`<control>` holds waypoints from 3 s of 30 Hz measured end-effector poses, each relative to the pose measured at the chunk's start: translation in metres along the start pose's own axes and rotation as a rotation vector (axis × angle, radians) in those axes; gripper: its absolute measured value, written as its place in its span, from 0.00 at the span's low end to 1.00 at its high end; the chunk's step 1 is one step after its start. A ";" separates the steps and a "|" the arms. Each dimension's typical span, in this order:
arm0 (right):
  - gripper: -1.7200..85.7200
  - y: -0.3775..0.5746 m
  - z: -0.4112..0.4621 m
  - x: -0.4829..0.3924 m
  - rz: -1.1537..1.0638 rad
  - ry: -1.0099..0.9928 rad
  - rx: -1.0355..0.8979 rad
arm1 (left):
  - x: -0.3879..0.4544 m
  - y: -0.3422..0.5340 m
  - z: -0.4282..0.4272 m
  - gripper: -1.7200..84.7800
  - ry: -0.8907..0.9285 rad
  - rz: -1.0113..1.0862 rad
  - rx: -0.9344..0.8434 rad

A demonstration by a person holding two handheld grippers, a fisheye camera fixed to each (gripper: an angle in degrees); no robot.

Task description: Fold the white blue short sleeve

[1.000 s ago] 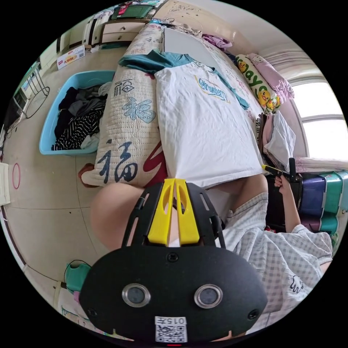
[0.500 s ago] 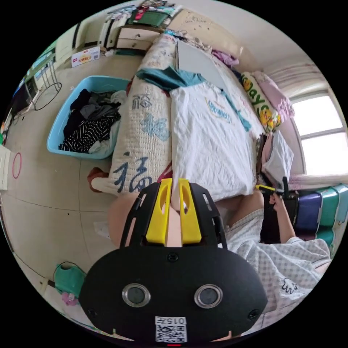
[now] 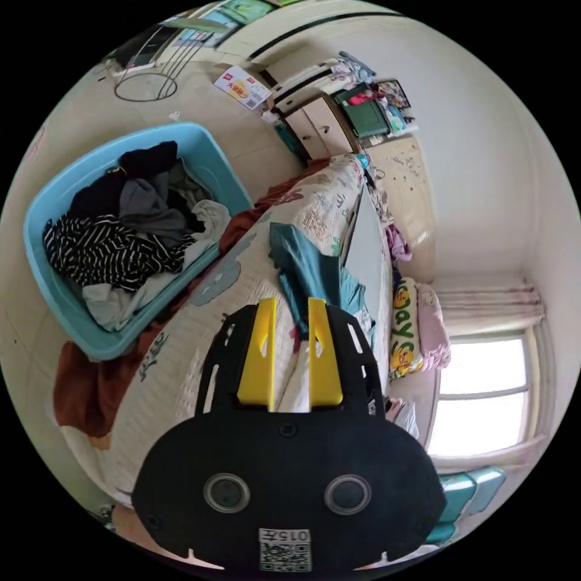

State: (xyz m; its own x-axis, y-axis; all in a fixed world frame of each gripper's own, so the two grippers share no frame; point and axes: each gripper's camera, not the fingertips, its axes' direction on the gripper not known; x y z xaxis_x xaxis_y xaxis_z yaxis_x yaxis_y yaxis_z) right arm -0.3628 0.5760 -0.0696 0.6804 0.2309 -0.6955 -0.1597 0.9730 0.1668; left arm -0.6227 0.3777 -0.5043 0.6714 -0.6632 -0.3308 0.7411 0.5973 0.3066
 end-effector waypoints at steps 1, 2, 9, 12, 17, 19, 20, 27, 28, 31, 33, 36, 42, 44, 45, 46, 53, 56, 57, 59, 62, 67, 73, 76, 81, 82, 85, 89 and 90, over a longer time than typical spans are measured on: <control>0.03 -0.004 -0.004 0.003 0.009 -0.005 0.006 | 0.001 -0.002 0.006 0.12 -0.011 0.003 -0.002; 0.03 -0.010 -0.010 0.007 0.020 -0.016 0.017 | 0.003 -0.004 0.016 0.11 -0.029 0.026 -0.011; 0.04 -0.088 -0.043 0.025 0.080 0.009 0.176 | 0.011 0.034 -0.006 0.02 -0.149 0.180 0.094; 0.06 -0.139 -0.054 0.040 0.149 0.032 0.274 | -0.005 0.062 -0.028 0.02 -0.130 0.192 0.128; 0.09 -0.222 -0.046 0.082 0.346 0.009 0.294 | -0.018 0.081 -0.023 0.01 -0.174 0.213 0.092; 0.10 -0.237 -0.043 0.089 0.374 -0.060 0.302 | -0.014 0.084 -0.016 0.01 -0.198 0.224 0.082; 0.11 -0.245 -0.041 0.090 0.380 -0.096 0.307 | -0.011 0.086 -0.010 0.01 -0.224 0.234 0.073; 0.03 -0.246 -0.053 0.076 0.368 -0.025 0.296 | 0.005 0.089 0.004 0.01 -0.274 0.263 0.062; 0.02 -0.233 -0.062 0.073 0.371 -0.014 0.319 | 0.006 0.090 0.004 0.01 -0.271 0.264 0.061; 0.01 -0.194 -0.080 0.062 0.358 0.036 0.351 | 0.010 0.092 0.005 0.01 -0.262 0.268 0.060; 0.01 -0.173 -0.085 0.058 0.370 0.033 0.352 | 0.015 0.093 0.007 0.01 -0.259 0.276 0.056; 0.01 -0.154 -0.087 0.051 0.393 -0.014 0.321 | 0.021 0.096 0.006 0.02 -0.247 0.280 0.050; 0.01 -0.148 -0.117 0.015 0.358 0.247 0.325 | 0.054 0.101 -0.030 0.02 -0.364 0.375 0.156; 0.01 -0.164 -0.146 -0.021 0.191 0.247 0.434 | 0.087 0.098 -0.035 0.01 -0.408 0.501 0.194; 0.01 -0.172 -0.152 -0.032 0.141 0.235 0.449 | 0.115 0.093 -0.027 0.01 -0.392 0.603 0.175; 0.01 -0.193 -0.159 -0.056 0.051 0.214 0.456 | 0.130 0.089 -0.020 0.01 -0.376 0.652 0.152; 0.01 -0.342 -0.142 -0.200 -0.185 0.123 0.376 | 0.265 0.052 0.139 0.01 -0.281 0.881 -0.136; 0.01 -0.379 -0.125 -0.243 -0.259 0.227 0.360 | 0.284 0.048 0.196 0.01 -0.347 0.881 -0.216; 0.01 -0.385 -0.120 -0.250 -0.266 0.257 0.346 | 0.285 0.046 0.211 0.01 -0.389 0.868 -0.230; 0.01 -0.407 -0.100 -0.264 -0.254 0.364 0.257 | 0.284 0.043 0.226 0.01 -0.420 0.839 -0.241; 0.01 -0.415 -0.098 -0.273 -0.242 0.422 0.288 | 0.286 0.038 0.231 0.01 -0.406 0.817 -0.200; 0.01 -0.426 -0.109 -0.279 -0.196 0.427 0.302 | 0.303 0.032 0.236 0.01 -0.427 0.828 -0.190; 0.01 -0.390 -0.139 -0.278 -0.115 0.462 0.295 | 0.308 0.044 0.205 0.01 -0.430 0.798 -0.147; 0.01 -0.294 -0.192 -0.267 -0.191 0.346 0.491 | 0.299 0.069 0.130 0.02 -0.201 0.819 -0.054; 0.01 -0.029 -0.264 -0.254 -0.222 0.667 1.047 | 0.257 0.209 -0.078 0.01 -0.245 1.054 0.531; 0.01 0.036 -0.273 -0.249 -0.118 0.767 1.158 | 0.249 0.228 -0.096 0.01 -0.273 1.071 0.594; 0.01 0.152 -0.277 -0.229 0.029 0.777 1.137 | 0.203 0.301 -0.164 0.02 -0.399 0.999 0.760; 0.03 0.208 -0.240 -0.167 0.119 0.480 0.750 | 0.146 0.317 -0.188 0.02 -0.347 0.757 0.258; 0.03 0.210 -0.234 -0.158 0.117 0.441 0.697 | 0.129 0.315 -0.186 0.02 -0.298 0.680 0.136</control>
State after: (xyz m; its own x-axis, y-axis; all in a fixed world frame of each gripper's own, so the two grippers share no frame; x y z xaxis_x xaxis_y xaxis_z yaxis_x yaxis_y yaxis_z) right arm -0.6712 0.7440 -0.0879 0.3216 0.4509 -0.8326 0.3658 0.7519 0.5485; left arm -0.3016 0.5640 -0.6163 0.9363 -0.2733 0.2207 0.1433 0.8707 0.4705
